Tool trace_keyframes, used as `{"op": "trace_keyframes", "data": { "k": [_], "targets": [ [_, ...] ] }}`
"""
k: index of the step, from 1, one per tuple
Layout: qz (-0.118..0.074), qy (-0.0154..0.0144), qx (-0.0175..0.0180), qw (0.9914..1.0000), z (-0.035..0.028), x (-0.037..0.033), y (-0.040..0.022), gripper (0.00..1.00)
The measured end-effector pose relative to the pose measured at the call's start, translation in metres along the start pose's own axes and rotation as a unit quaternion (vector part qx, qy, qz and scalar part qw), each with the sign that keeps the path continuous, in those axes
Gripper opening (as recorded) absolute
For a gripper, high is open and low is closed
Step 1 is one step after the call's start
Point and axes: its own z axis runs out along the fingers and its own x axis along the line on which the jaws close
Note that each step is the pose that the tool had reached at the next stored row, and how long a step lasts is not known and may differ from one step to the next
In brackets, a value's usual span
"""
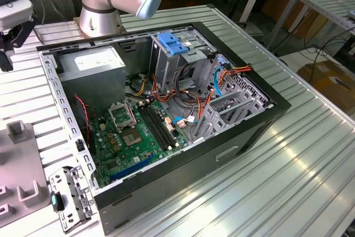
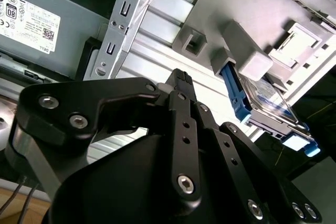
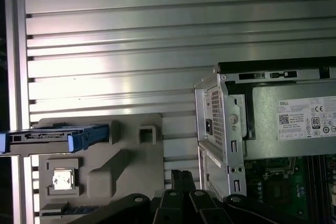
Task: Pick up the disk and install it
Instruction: 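Reach for the disk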
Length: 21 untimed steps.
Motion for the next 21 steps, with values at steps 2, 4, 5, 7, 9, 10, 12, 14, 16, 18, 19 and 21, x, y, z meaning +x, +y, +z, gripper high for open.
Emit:
{"op": "trace_keyframes", "data": {
  "k": [2, 4, 5, 7, 9, 10, 12, 14, 16, 18, 19, 21],
  "targets": [
    [0.0, 0.0, 0.0, 1.0, 0.0, 0.0021, 0.0002, 0.11],
    [0.0, 0.0, 0.0, 1.0, 0.0, 0.0023, 0.0002, 0.11],
    [0.0, 0.0, 0.0, 1.0, -0.0001, 0.0023, 0.0002, 0.11],
    [0.0, 0.0, 0.0, 1.0, -0.0001, 0.0025, 0.0002, 0.11],
    [0.0, 0.0, 0.0, 1.0, -0.0001, 0.0025, 0.0002, 0.11],
    [0.0, 0.0, 0.0, 1.0, -0.0001, 0.0025, 0.0002, 0.11],
    [0.0, 0.0, 0.0, 1.0, -0.0001, 0.0028, 0.0002, 0.11],
    [0.0, 0.0, 0.0, 1.0, -0.0001, 0.0039, 0.0001, 0.11],
    [0.0, 0.0, 0.0, 1.0, -0.0002, 0.0059, -0.0001, 0.11],
    [0.0, 0.0, 0.0, 1.0, -0.0002, 0.0088, -0.0003, 0.11],
    [0.0, 0.0, 0.0, 1.0, -0.0003, 0.0103, -0.0004, 0.11],
    [0.0, 0.0, 0.0, 1.0, -0.0004, 0.0129, -0.0005, 0.11]
  ]
}}
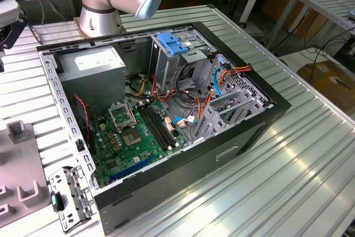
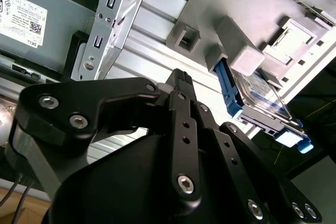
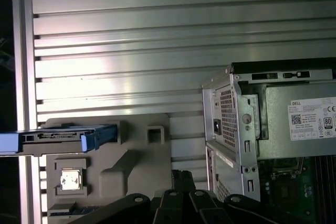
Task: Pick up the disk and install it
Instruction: 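Reach for the disk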
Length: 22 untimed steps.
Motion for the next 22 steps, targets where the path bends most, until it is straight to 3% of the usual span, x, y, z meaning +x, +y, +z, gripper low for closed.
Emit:
{"op": "trace_keyframes", "data": {
  "k": [22],
  "targets": [
    [0.0, -0.0001, 0.0, 1.0, -0.001, 0.0387, -0.0028, 0.11]
  ]
}}
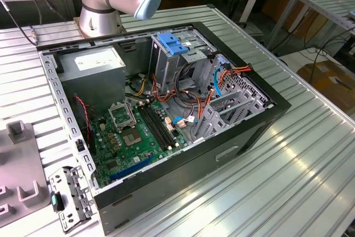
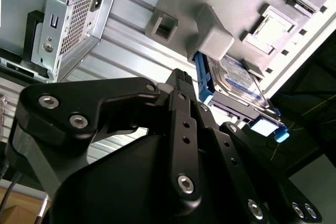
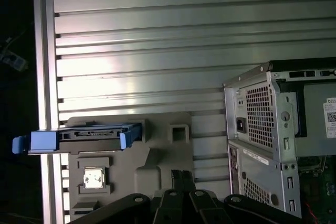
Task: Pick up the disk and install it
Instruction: 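Reach for the disk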
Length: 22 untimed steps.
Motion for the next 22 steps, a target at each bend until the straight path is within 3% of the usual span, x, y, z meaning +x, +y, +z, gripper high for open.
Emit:
{"op": "trace_keyframes", "data": {
  "k": [10, 15, 22],
  "targets": [
    [0.0, 0.0, 0.0, 1.0, -0.0005, 0.0168, -0.0011, 0.11],
    [0.0, 0.0, 0.0, 1.0, -0.0008, 0.0344, -0.0007, 0.11],
    [0.0, 0.0, 0.0, 1.0, -0.0007, 0.0527, -0.0012, 0.11]
  ]
}}
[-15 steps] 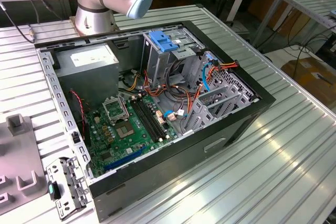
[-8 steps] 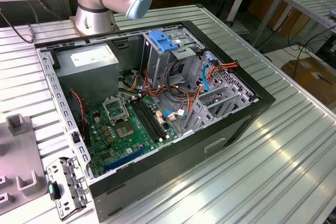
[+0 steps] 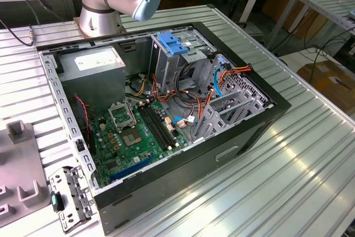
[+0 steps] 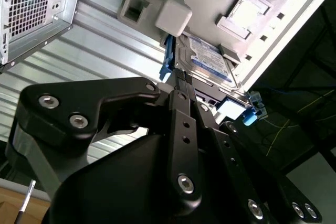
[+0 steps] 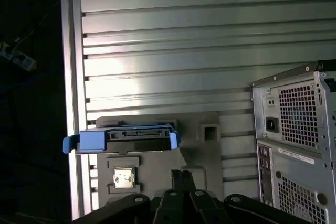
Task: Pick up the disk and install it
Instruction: 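Reach for the disk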
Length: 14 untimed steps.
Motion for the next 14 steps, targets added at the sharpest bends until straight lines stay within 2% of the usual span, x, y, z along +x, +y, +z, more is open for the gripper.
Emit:
{"op": "trace_keyframes", "data": {
  "k": [9, 14],
  "targets": [
    [0.0, 0.0001, 0.0, 1.0, 0.0001, 0.0187, -0.0015, 0.11],
    [0.0, 0.0013, 0.0001, 1.0, 0.0001, 0.0343, -0.0018, 0.11]
  ]
}}
